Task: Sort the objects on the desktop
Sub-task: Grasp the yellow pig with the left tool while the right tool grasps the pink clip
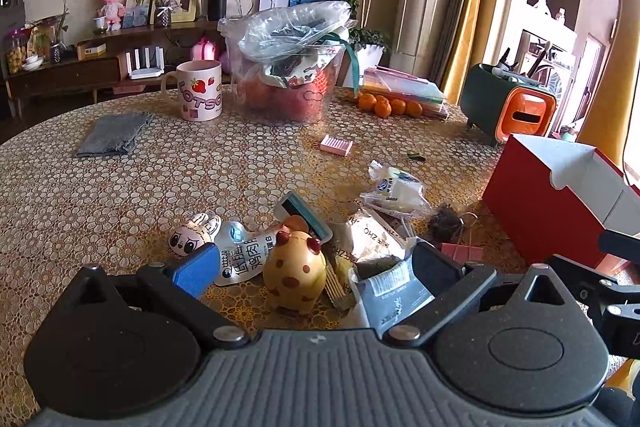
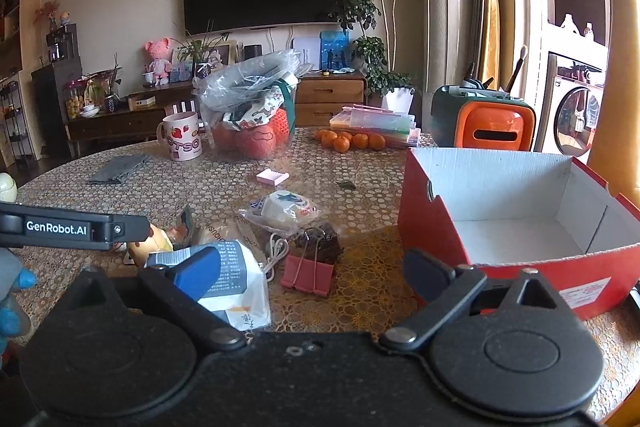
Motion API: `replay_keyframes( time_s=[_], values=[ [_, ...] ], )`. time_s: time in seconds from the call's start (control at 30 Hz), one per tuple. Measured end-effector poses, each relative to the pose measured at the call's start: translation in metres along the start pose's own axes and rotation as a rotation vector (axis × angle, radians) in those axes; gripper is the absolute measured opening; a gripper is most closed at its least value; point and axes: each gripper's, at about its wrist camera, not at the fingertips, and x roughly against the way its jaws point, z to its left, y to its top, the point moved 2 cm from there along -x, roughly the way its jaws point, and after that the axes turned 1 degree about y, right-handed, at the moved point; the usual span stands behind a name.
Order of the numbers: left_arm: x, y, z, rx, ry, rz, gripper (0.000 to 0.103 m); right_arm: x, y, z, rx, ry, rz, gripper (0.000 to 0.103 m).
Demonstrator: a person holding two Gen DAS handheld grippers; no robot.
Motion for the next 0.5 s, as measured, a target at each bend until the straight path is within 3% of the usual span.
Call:
replay_keyframes(
  time_s=[0.2,0.5],
  values=[
    [-0.021,0.002,0.010,-0.010,0.025,0.015,0.102,-0.030,0.007,0.002,0.021,-0.025,0.007,0.096],
    [-0.040,0.006,0.022,-0.011,0.040,0.020,0.100,-0.075,0.008,0.003,-0.001,-0.056,0.072,0.085]
  ],
)
